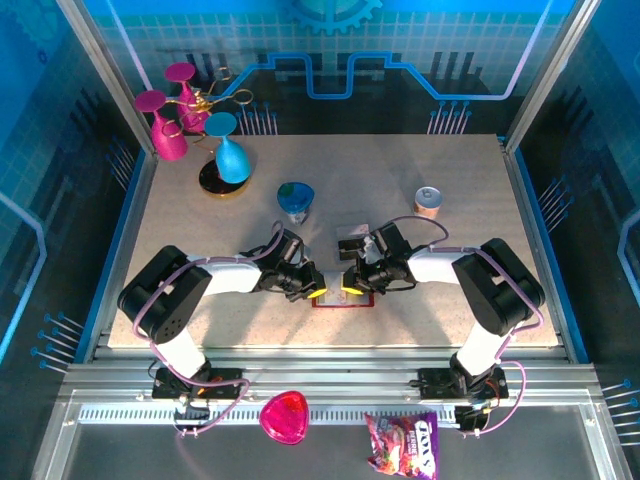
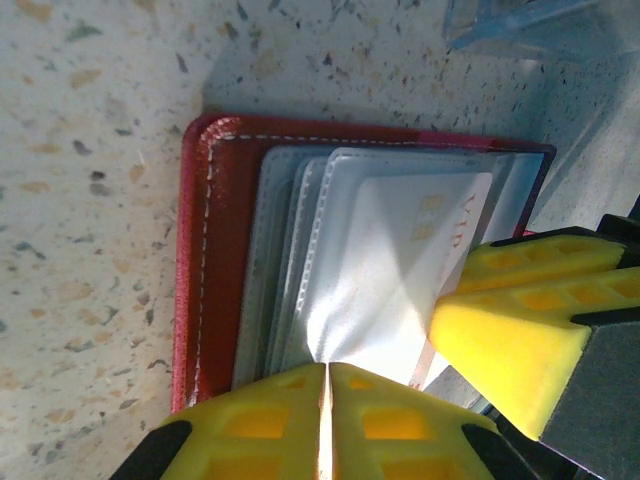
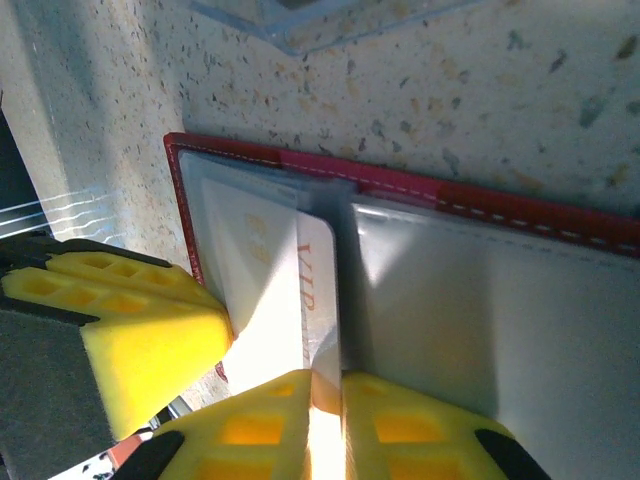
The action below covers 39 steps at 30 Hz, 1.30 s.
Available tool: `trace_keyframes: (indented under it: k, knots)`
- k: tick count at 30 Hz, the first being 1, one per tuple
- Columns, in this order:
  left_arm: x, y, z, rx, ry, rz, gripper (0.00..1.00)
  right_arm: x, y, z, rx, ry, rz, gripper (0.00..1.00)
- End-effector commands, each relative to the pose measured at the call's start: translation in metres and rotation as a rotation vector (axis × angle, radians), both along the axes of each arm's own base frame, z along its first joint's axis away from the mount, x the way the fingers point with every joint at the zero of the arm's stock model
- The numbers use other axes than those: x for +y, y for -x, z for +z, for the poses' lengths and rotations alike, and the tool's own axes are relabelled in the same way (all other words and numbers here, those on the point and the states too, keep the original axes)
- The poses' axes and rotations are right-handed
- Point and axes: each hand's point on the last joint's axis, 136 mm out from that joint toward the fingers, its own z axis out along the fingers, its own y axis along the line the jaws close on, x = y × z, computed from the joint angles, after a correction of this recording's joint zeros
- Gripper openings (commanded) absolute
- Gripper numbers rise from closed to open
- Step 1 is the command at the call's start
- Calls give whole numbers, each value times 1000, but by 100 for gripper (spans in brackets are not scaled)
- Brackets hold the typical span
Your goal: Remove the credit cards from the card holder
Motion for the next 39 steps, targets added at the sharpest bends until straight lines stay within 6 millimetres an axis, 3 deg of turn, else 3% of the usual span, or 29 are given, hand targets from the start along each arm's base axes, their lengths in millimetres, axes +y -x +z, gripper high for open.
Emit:
trace_keyframes:
  k: [1, 21, 39]
  knots:
    - [8, 2, -13, 26, -54, 0, 10, -3, 1, 4, 5, -16, -6, 12]
    - [11, 5, -13, 27, -63, 2, 10, -39, 2, 10, -9, 33, -37, 9]
    - [20, 2, -8, 12, -78, 13, 11, -48, -1, 31, -58, 56, -32, 4]
